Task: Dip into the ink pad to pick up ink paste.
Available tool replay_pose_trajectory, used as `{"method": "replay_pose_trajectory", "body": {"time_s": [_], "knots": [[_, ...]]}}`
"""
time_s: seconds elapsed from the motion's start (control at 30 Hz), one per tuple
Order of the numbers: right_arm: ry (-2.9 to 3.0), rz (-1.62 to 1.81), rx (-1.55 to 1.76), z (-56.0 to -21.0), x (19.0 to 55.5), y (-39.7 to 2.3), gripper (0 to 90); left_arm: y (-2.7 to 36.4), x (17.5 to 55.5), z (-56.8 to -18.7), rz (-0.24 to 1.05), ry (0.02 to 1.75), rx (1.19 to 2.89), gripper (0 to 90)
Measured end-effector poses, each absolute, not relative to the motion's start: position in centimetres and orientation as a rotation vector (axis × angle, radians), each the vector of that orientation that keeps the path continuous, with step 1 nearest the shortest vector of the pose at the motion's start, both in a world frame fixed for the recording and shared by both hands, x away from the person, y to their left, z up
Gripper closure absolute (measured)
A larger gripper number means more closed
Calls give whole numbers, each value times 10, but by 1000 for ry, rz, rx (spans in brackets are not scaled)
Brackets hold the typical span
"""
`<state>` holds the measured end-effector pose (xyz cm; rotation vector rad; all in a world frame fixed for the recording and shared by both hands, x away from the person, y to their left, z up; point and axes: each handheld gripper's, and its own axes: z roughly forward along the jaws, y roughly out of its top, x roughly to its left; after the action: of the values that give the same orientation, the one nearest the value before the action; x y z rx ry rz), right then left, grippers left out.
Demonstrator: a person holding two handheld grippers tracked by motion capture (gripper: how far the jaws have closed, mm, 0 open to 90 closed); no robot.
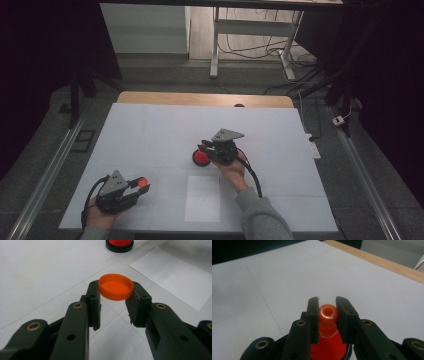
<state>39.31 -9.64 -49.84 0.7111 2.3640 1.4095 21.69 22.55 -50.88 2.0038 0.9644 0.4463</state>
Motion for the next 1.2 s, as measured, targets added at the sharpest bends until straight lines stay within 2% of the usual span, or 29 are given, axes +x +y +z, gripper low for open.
{"method": "replay_pose_trajectory", "body": {"time_s": [0.7,1.2], "knots": [[2420,1308,779,-525,403,-89,728,225,217,-510,438,962,2009,654],[2411,1307,771,-527,401,-90,731,225,217,-509,438,961,2009,654]]}}
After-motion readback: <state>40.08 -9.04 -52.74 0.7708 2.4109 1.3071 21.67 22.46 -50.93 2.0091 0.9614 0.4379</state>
